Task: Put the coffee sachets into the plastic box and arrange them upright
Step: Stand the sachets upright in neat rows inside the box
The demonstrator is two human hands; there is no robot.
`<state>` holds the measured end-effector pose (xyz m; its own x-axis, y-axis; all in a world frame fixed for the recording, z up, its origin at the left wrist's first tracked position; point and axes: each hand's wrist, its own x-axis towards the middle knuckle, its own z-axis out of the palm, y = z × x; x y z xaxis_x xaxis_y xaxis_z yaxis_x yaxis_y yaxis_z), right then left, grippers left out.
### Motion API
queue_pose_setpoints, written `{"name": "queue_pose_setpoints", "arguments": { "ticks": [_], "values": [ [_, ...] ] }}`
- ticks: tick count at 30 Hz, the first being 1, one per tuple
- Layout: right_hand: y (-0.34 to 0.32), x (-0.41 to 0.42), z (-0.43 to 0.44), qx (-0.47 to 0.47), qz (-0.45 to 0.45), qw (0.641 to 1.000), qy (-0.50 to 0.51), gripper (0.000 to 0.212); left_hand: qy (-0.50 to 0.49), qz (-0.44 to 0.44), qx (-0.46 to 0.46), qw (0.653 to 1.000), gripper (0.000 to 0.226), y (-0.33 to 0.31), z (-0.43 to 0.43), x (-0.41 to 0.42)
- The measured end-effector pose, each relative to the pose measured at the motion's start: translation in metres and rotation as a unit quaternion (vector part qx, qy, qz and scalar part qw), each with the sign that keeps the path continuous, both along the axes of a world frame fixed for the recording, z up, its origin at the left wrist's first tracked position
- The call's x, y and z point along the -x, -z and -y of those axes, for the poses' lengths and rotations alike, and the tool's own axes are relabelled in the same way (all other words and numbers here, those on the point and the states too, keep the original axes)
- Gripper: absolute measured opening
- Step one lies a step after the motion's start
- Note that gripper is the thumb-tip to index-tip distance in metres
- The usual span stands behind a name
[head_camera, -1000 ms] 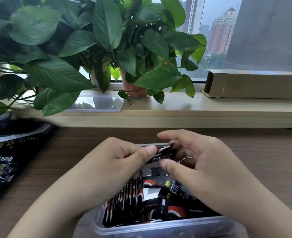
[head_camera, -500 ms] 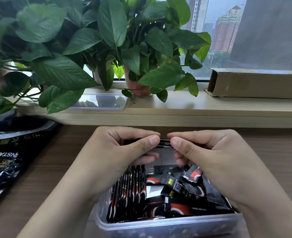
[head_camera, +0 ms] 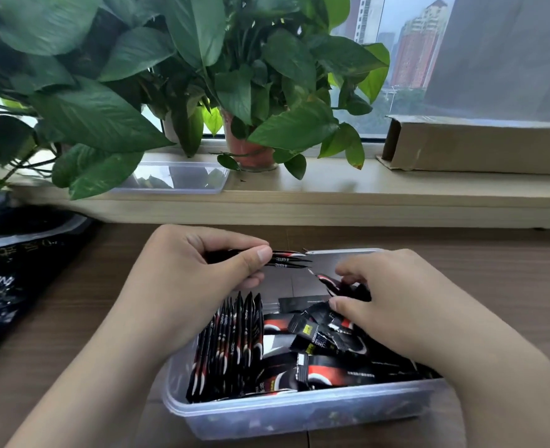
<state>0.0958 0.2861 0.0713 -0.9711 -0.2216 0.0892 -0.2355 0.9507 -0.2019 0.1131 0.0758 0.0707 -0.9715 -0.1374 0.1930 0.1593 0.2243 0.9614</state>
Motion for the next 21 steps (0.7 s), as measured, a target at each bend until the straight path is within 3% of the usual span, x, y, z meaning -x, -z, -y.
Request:
{"name": "queue_pose_setpoints", "arguments": {
  "ticks": [4,8,14,18,20,21],
  "values": [
    [0.005,0.003,0.001,-0.024,0.021,0.999,-0.004,0.032,-0.005,-0.001,0.013,1.000,0.002,0.001,-0.001,0.000],
    [0.010,0.006,0.001,-0.034,0.010,0.999,-0.012,0.018,-0.007,-0.007,0.020,1.000,0.002,0.003,-0.002,0.001],
    [0.004,0.003,-0.001,-0.005,-0.068,0.997,-0.023,0.030,0.003,-0.015,0.029,0.999,0.004,0.004,0.000,0.001],
    [-0.003,0.000,-0.007,0.116,-0.181,0.976,-0.036,0.016,0.014,-0.020,0.016,1.000,0.005,0.003,0.001,0.001],
    [-0.011,-0.004,-0.008,0.216,-0.228,0.949,0.003,0.002,0.020,-0.023,0.010,0.999,0.009,0.003,0.002,0.001],
    [-0.015,-0.006,-0.007,0.271,-0.243,0.931,0.028,0.009,0.024,-0.026,0.013,0.999,0.012,0.003,0.002,0.000]
  ]
}}
